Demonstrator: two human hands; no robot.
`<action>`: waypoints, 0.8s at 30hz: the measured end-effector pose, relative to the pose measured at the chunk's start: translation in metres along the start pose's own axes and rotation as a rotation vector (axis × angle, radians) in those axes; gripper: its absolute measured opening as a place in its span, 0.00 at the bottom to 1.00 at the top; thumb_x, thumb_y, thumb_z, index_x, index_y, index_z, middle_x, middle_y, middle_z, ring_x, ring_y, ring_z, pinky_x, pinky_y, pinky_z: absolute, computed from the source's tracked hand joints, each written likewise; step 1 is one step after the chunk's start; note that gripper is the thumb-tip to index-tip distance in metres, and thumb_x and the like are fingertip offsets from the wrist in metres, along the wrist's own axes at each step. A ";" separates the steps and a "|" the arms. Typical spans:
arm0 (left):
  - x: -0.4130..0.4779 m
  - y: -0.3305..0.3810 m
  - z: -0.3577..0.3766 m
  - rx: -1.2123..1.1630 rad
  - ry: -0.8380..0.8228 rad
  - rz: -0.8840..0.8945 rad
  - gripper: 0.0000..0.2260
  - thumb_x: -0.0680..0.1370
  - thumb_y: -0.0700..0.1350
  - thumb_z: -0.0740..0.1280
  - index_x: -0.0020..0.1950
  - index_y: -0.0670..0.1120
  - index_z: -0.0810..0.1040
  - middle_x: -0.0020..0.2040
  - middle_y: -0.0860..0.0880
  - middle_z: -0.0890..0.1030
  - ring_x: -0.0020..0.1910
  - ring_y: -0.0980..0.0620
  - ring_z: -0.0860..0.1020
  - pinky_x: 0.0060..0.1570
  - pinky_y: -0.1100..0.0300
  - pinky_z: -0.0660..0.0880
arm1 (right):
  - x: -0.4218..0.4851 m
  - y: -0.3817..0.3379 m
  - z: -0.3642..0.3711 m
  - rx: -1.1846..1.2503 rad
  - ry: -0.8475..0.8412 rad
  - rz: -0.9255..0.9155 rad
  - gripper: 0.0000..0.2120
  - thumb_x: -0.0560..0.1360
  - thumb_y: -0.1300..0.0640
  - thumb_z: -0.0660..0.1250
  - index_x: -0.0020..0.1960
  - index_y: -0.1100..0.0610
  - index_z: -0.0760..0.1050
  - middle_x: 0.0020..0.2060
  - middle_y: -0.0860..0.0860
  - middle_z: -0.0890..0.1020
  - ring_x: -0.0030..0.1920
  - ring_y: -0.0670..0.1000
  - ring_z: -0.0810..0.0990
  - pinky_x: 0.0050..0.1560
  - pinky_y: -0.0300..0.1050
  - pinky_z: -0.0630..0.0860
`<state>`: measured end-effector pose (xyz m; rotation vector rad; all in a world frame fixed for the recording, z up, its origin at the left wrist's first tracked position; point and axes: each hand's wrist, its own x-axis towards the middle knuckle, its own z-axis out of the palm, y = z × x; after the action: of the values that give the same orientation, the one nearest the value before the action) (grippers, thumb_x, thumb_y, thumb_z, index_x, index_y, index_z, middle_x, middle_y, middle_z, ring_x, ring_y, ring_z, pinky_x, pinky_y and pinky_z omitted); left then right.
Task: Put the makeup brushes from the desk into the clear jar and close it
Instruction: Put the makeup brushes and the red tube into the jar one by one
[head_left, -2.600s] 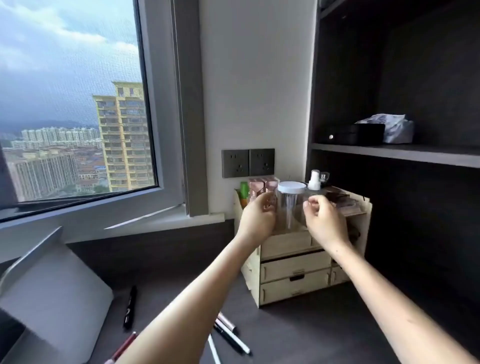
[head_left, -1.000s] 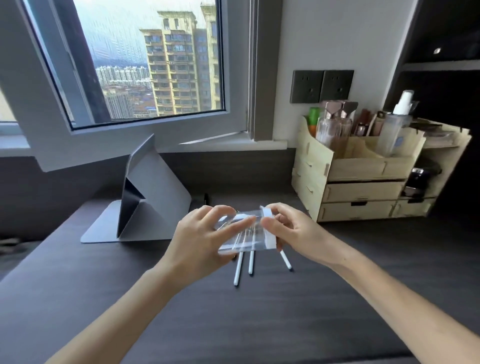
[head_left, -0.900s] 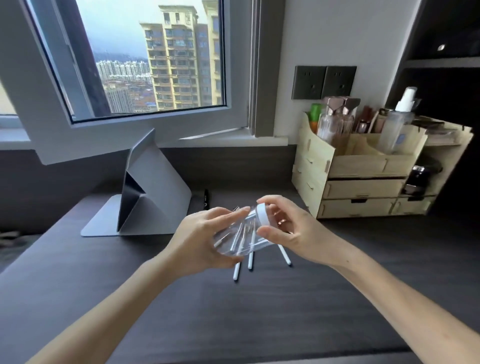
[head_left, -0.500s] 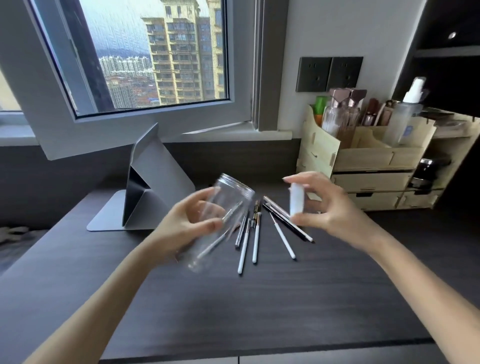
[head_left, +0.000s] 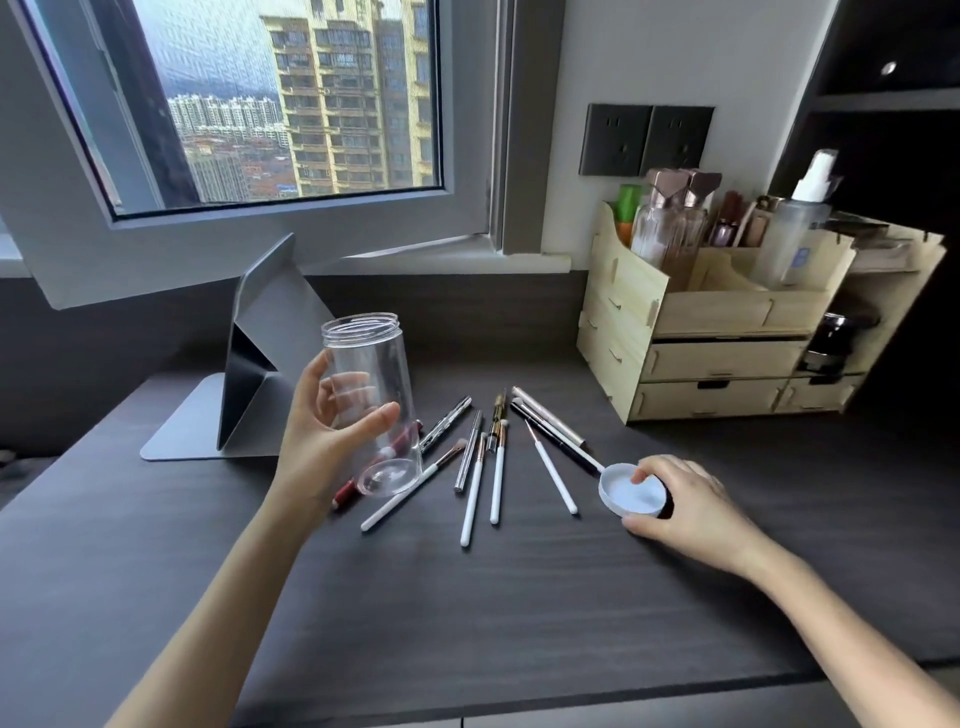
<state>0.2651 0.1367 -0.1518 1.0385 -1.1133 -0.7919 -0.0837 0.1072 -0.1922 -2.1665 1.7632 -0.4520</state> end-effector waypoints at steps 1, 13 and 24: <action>0.001 0.000 -0.001 -0.018 0.014 0.011 0.37 0.62 0.42 0.73 0.69 0.50 0.63 0.60 0.42 0.74 0.54 0.48 0.78 0.48 0.54 0.79 | 0.002 -0.004 -0.002 -0.022 0.026 -0.033 0.14 0.68 0.49 0.71 0.51 0.49 0.72 0.56 0.45 0.76 0.60 0.51 0.71 0.58 0.45 0.65; 0.014 -0.011 -0.006 0.059 0.165 0.185 0.38 0.59 0.53 0.77 0.66 0.52 0.67 0.60 0.42 0.75 0.58 0.45 0.77 0.59 0.44 0.74 | 0.131 -0.070 0.015 -0.237 0.028 0.168 0.14 0.76 0.53 0.61 0.34 0.58 0.72 0.39 0.57 0.78 0.46 0.58 0.77 0.40 0.43 0.68; 0.017 -0.018 -0.006 0.461 0.156 0.478 0.37 0.63 0.54 0.76 0.68 0.54 0.65 0.56 0.53 0.74 0.57 0.52 0.74 0.59 0.56 0.72 | 0.137 -0.070 0.024 -0.394 -0.015 0.106 0.13 0.78 0.52 0.59 0.38 0.58 0.70 0.44 0.58 0.77 0.45 0.59 0.76 0.35 0.45 0.68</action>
<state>0.2757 0.1165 -0.1641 1.1234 -1.3700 -0.0678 0.0149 -0.0125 -0.1776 -2.2994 2.0890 -0.0627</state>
